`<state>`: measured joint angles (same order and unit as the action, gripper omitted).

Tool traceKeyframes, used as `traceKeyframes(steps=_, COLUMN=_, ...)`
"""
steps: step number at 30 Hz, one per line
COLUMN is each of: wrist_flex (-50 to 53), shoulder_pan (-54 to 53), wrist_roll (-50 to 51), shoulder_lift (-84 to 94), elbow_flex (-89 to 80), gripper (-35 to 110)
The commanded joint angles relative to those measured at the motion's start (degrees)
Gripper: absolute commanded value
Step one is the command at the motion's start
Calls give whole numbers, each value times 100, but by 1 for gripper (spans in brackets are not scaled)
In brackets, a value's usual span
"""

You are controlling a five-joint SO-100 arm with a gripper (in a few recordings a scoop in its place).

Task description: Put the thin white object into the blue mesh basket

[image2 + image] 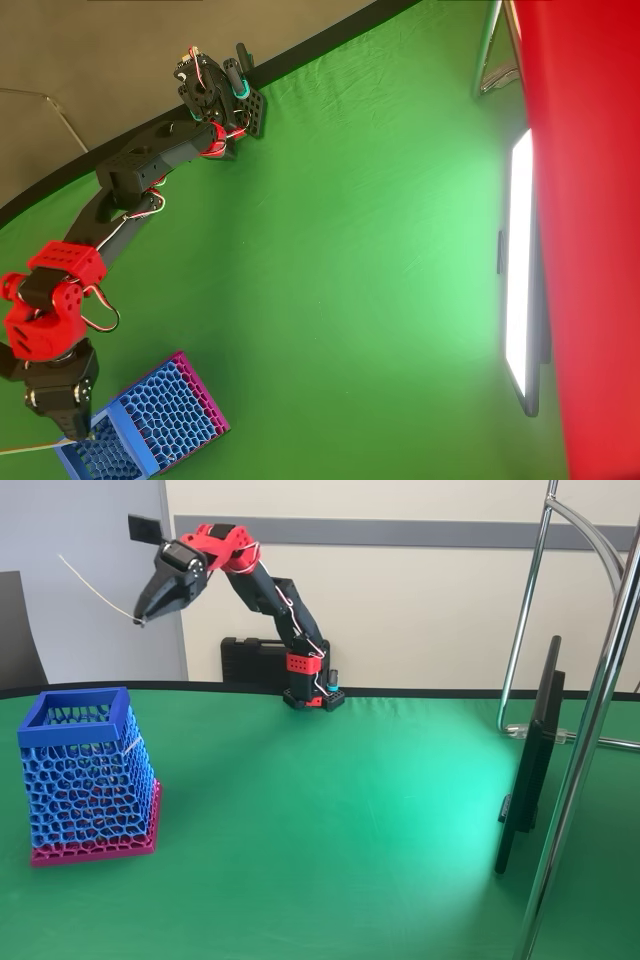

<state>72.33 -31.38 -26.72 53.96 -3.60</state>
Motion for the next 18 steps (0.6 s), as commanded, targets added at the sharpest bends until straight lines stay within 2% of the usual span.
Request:
traceKeyframes(steps=1, wrist_flex=-141, shoulder_pan=-185, wrist_roll=-149, shoulder_lift=-149, elbow_flex=448, gripper=5)
traceKeyframes(steps=11, wrist_flex=-246, shoulder_pan=-422, wrist_roll=-976, shoulder_lift=-1477, elbow_flex=1986, gripper=5)
traceKeyframes(steps=18, wrist_flex=-993, shoulder_pan=-475, wrist_roll=-1424, shoulder_lift=-1811, elbow_flex=1644, gripper=5)
